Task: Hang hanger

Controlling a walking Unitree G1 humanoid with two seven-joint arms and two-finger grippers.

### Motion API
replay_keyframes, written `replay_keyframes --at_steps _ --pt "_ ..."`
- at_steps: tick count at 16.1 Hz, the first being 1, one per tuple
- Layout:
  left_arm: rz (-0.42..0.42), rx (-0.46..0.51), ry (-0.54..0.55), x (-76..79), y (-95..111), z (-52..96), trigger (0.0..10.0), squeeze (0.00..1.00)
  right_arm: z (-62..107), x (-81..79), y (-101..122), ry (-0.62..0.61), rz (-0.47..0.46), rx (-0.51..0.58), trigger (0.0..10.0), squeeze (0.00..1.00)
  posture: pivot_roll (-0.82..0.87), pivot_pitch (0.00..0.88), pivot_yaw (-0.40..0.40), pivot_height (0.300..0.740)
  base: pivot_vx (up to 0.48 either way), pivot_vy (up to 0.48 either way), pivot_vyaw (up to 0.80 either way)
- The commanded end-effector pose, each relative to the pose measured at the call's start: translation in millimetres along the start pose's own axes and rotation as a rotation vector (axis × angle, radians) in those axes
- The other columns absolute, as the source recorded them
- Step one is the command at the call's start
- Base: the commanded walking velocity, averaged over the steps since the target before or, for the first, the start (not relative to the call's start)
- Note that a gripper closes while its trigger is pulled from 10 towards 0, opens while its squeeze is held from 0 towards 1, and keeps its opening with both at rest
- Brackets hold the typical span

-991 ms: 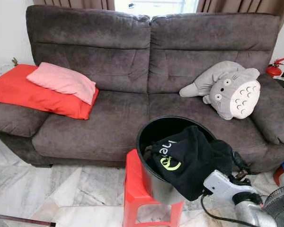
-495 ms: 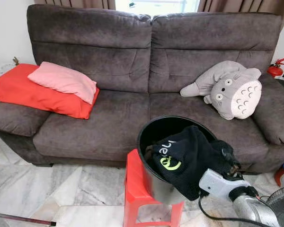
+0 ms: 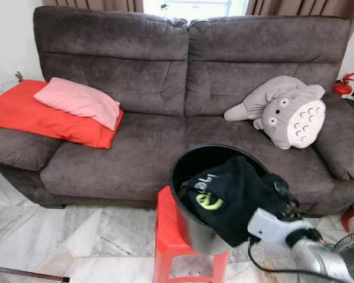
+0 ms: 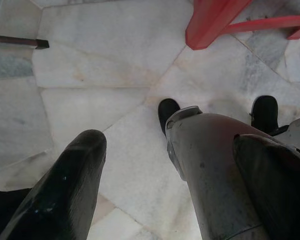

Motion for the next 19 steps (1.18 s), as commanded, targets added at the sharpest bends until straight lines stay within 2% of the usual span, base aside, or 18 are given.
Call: replay_keyframes --at_steps 1,4,5,6,7,9,10,12,14,16,17,19 --pt "-0.011 -0.05 0.024 -7.7 -15 3.5 10.0 0.0 -0.6 1.4 3 -0.007 0.015 0.023 10.0 0.0 -0.11 0.045 0.008 0.74 0.0 0.0 0.0" --pt "-0.013 -0.061 0.021 -3.5 -21 4.0 10.0 0.0 -4.9 2.8 5 -0.023 0.029 0.034 10.0 0.0 -0.12 0.054 0.01 0.74 0.0 0.0 0.0" --pt "-0.014 -0.065 0.019 -0.7 -22 3.9 10.0 0.0 -5.9 -1.1 4 -0.006 0.011 0.016 10.0 0.0 -0.12 0.055 0.011 0.74 0.0 0.0 0.0" --pt "-0.015 -0.066 0.016 0.5 -22 3.8 10.0 0.0 -6.4 -17.0 2 0.09 0.018 0.004 10.0 0.0 -0.12 0.059 0.013 0.74 0.0 0.0 0.0" --pt "-0.015 -0.062 0.022 -6.2 -20 4.3 10.0 0.0 -4.7 -32.2 3 0.171 0.015 0.02 10.0 0.0 -0.12 0.062 0.012 0.74 0.0 0.0 0.0" --pt "-0.011 -0.057 0.025 -9.9 -18 4.6 10.0 0.0 -10.6 -17.3 2 0.079 0.021 0.013 10.0 0.0 -0.12 0.069 0.014 0.74 0.0 0.0 0.0" --pt "-0.011 -0.057 0.025 -10.2 -18 4.6 10.0 0.0 -11.5 -15.0 2 0.07 0.023 0.013 10.0 0.0 -0.12 0.07 0.014 0.74 0.0 0.0 0.0" --pt "-0.01 -0.057 0.028 -11.0 -18 4.9 10.0 0.0 -16.3 9.6 3 -0.085 0.046 0.032 10.0 0.0 -0.11 0.071 0.014 0.74 0.0 0.0 0.0" --pt "-0.011 -0.056 0.028 -11.2 -18 4.9 10.0 0.0 -16.7 13.1 6 -0.1 0.032 0.047 10.0 0.0 -0.12 0.073 0.014 0.74 0.0 0.0 0.0" --pt "-0.012 -0.057 0.024 -10.7 -19 4.9 10.0 0.0 -16.5 -7.2 4 0.013 0.041 0.036 10.0 0.0 -0.12 0.073 0.015 0.74 0.0 0.0 0.0" --pt "-0.015 -0.059 0.022 -10.6 -19 5.0 10.0 0.0 -15.8 -16.6 7 0.064 0.001 0.043 10.0 0.0 -0.11 0.073 0.015 0.74 0.0 0.0 0.0" --pt "-0.018 -0.061 0.02 -10.6 -19 4.9 10.0 0.0 -15.8 -28.9 10 0.138 -0.009 0.054 10.0 0.0 -0.11 0.072 0.016 0.74 0.0 0.0 0.0"
Point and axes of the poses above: a point about 5 cm out from each wrist's last joint towards the gripper, its own z axis pointing back from the gripper into the wrist, its own y axis along the axis of the wrist's last joint, x = y × z, the point moved 2 cm from there along -z, pointing out of the wrist towards the gripper, and after that the axes turned 13 degrees about z, right-handed, at the moved point
